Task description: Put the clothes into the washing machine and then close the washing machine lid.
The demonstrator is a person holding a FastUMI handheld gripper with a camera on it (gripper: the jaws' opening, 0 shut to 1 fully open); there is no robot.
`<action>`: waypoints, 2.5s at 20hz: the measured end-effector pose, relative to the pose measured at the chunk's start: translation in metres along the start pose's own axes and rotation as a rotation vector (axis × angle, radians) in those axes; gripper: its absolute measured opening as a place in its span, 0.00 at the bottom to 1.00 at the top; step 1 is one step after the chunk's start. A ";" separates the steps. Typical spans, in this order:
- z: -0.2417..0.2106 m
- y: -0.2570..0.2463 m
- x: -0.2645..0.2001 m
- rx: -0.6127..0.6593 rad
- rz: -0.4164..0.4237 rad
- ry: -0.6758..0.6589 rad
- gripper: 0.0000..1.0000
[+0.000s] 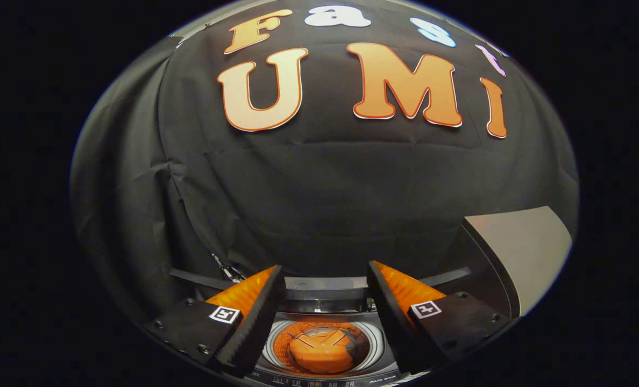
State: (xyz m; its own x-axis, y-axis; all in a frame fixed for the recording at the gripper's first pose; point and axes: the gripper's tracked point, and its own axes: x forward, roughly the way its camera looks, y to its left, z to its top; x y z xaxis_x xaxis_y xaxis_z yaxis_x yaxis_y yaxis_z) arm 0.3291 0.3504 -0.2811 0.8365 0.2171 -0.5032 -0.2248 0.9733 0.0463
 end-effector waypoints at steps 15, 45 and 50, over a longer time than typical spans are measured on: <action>-0.053 0.001 -0.007 0.013 -0.032 -0.008 0.99; 0.127 -0.149 -0.296 -0.003 -0.104 -0.348 0.98; 0.142 -0.210 -0.358 0.007 -0.141 -0.420 0.98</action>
State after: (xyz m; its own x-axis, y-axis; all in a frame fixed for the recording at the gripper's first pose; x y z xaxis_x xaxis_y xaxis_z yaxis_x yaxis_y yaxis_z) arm 0.1483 0.0790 0.0118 0.9896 0.0918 -0.1110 -0.0914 0.9958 0.0086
